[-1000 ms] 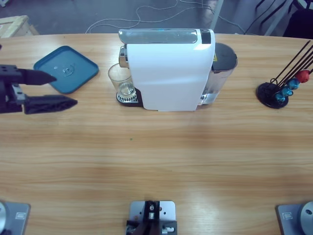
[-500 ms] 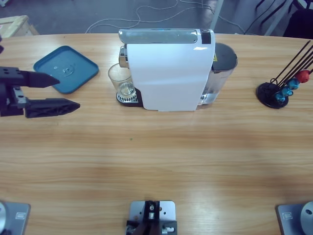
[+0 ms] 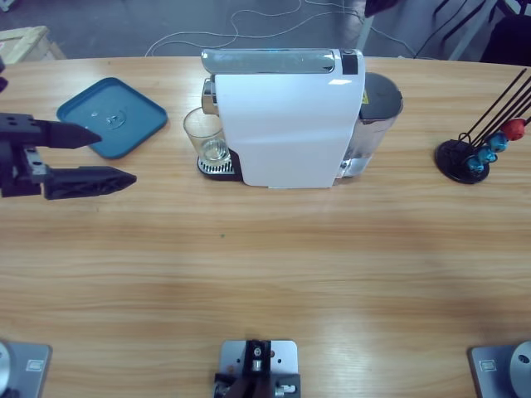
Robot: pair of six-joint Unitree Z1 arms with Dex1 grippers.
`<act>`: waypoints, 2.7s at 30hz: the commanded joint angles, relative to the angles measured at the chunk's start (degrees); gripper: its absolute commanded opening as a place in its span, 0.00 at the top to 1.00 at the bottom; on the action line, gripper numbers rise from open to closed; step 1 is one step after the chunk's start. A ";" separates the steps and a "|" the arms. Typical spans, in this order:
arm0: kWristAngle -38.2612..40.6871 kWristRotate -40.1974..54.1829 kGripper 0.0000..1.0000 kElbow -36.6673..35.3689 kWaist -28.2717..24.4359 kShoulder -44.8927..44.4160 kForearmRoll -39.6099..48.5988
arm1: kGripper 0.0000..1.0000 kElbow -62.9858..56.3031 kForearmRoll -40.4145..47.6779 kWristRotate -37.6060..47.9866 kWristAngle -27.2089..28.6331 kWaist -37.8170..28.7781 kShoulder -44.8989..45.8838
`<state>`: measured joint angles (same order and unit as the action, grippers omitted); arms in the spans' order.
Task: Pour coffee
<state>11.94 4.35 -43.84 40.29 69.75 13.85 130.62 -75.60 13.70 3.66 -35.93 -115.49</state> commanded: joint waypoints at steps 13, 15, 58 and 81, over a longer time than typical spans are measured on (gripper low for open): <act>-1.66 0.83 0.01 0.81 0.31 3.19 0.47 | 1.00 1.22 -1.97 -0.60 -2.34 -2.13 -6.03; -1.75 0.92 0.01 0.86 0.31 3.28 0.47 | 1.00 1.16 -2.11 -0.62 -1.42 -2.07 -6.06; -4.15 2.22 0.00 0.48 0.23 6.97 0.39 | 1.00 0.87 -1.88 -0.86 0.67 0.25 -9.38; -4.56 1.54 0.00 0.92 0.23 4.25 0.58 | 0.00 7.26 -5.79 2.44 -0.14 -0.98 -3.88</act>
<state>8.13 5.91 -43.86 40.29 74.77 13.85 138.63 -80.65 14.21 3.39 -36.31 -116.35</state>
